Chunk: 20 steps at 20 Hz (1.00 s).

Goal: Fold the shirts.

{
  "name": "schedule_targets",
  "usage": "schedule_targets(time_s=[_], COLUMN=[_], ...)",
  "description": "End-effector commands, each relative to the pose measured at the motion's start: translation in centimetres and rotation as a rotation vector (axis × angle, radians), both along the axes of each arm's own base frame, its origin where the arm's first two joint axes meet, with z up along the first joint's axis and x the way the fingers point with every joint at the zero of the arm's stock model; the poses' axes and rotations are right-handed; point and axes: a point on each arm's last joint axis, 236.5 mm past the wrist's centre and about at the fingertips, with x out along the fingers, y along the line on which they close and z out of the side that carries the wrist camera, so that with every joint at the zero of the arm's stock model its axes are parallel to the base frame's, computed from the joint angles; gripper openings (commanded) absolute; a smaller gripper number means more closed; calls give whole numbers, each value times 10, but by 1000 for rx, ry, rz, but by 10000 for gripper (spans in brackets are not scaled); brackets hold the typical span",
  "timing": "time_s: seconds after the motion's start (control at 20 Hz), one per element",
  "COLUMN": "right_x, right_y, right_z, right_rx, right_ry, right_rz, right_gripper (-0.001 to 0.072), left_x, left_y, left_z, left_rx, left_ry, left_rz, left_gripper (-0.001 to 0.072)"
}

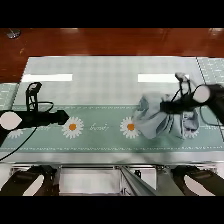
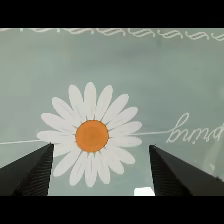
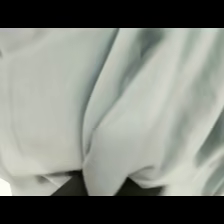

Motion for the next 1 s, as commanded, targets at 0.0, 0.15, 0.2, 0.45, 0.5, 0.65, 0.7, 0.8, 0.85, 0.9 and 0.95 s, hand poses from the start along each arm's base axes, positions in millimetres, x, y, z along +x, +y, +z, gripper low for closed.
schedule_targets(time_s=[0.0, 0.15, 0.2, 0.45, 0.5, 0.65, 0.7, 0.8, 0.85, 0.9, 0.95], right_x=[48, 40, 32, -15, -22, -29, -29, -22, -20, -17, -14], right_y=[-2, 0, -1, 15, 23, 72, 94, 138, 158, 179, 199], right_z=[151, 295, 330, 457, 465, 434, 410, 347, 313, 276, 242], right_rx=[-8, 16, 12, 51, 80, 249, 302, 341, 345, 346, 350], right_ry=[-369, -705, -787, -1098, -1120, -965, -865, -657, -565, -480, -414], right_rz=[34, 57, 72, 180, 208, 360, 432, 544, 579, 608, 619], right_gripper=[23, 23, 23, 23, 23, 23, 23, 23, 23, 23, 23], left_x=[-7, -7, -8, -7, -4, 16, 22, 30, 30, 30, 29], left_y=[-1, -2, -2, -1, -1, 0, 1, 2, 2, 2, 2], left_z=[24, 53, 59, 69, 71, 84, 88, 93, 92, 90, 88], left_rx=[22, 16, 15, 13, 9, -5, -15, -23, -23, -22, -22], left_ry=[-7, -108, -132, -176, -191, -280, -308, -341, -339, -333, -326], left_rz=[-100, -103, -103, -98, -86, -42, -18, 2, 3, 2, 2], left_gripper=[703, 703, 703, 703, 703, 703, 703, 703, 703, 703, 703])
